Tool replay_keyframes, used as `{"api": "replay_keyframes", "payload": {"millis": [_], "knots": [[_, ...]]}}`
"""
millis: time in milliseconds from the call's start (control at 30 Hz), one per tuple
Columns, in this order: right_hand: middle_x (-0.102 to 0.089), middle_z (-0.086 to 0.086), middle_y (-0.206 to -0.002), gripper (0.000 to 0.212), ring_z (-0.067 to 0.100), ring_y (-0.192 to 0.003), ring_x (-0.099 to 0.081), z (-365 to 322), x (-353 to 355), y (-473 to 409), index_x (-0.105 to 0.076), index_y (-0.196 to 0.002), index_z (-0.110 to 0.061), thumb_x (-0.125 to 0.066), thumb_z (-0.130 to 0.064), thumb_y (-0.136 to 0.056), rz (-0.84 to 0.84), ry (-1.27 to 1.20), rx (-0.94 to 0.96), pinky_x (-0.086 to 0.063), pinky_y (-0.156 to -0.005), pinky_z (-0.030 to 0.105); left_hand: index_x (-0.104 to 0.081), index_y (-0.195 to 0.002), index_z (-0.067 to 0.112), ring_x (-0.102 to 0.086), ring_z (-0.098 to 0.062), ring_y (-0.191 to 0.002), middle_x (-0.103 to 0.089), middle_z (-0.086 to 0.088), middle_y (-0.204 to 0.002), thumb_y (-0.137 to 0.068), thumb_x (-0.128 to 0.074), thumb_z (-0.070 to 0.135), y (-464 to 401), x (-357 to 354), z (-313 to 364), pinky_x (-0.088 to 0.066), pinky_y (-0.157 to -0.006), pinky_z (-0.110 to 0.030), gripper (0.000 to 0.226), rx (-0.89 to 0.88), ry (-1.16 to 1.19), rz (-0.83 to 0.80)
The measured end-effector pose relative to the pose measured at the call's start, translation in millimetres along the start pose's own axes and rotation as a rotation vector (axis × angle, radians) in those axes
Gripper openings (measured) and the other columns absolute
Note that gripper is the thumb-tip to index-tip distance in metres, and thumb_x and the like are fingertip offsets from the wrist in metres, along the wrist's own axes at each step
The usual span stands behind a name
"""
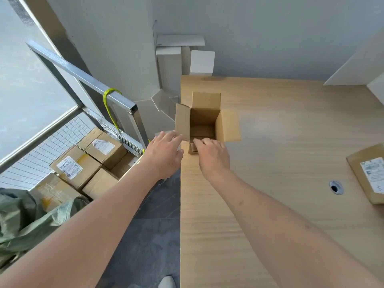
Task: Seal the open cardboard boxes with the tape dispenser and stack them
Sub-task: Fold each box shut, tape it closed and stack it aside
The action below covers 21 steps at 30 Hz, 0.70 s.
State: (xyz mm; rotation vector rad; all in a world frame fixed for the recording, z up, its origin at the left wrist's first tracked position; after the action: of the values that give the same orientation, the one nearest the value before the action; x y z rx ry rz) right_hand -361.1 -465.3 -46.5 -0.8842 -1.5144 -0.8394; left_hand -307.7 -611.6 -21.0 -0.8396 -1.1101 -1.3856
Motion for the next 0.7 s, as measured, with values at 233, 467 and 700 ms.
{"api": "replay_keyframes", "payload": {"millis": [233,467,700], "knots": [[-0.065,-0.003,-0.107,0.027,0.024,-0.104,-0.059,26,9,61,-0.069,-0.111,-0.029,-0.065,-0.014,-0.088,-0.016,-0.081,0.025,-0.042,-0.095,0.036,-0.036,-0.156,0.020,-0.027,-0.037,-0.150,-0.032,-0.016,-0.161,-0.105,-0.047,0.033,24,-14,27,-0.030,-0.119,-0.050,0.054,0.032,-0.001,0.006],[-0.061,-0.003,-0.116,0.026,0.021,-0.114,-0.053,69,13,159,-0.075,-0.106,-0.029,-0.068,-0.014,-0.087,-0.105,-0.081,0.112,-0.032,-0.109,0.035,-0.033,-0.156,0.026,-0.026,-0.038,-0.149,-0.024,-0.018,-0.162,-0.102,-0.050,0.036,87,-51,84,-0.033,-0.116,-0.053,0.057,0.144,-0.010,-0.027],[-0.034,0.008,-0.160,0.015,0.033,-0.155,-0.008,111,22,246,-0.075,-0.079,-0.029,-0.068,-0.018,-0.087,-0.195,-0.022,0.201,0.006,-0.126,0.046,-0.022,-0.160,0.027,-0.022,-0.044,-0.150,-0.013,-0.021,-0.165,-0.101,-0.054,0.036,153,-71,133,-0.035,-0.117,-0.053,0.068,0.233,0.011,-0.069]]}}
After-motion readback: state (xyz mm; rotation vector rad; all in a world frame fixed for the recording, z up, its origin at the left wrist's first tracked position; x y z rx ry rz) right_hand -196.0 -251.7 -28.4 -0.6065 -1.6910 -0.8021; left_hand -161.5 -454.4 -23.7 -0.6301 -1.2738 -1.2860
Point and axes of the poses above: each hand's wrist, its own y-axis away from the middle knuckle, its own x-axis out of the back of the hand, z = x × y, the point moved 3 cm from there along -y, towards the middle knuckle
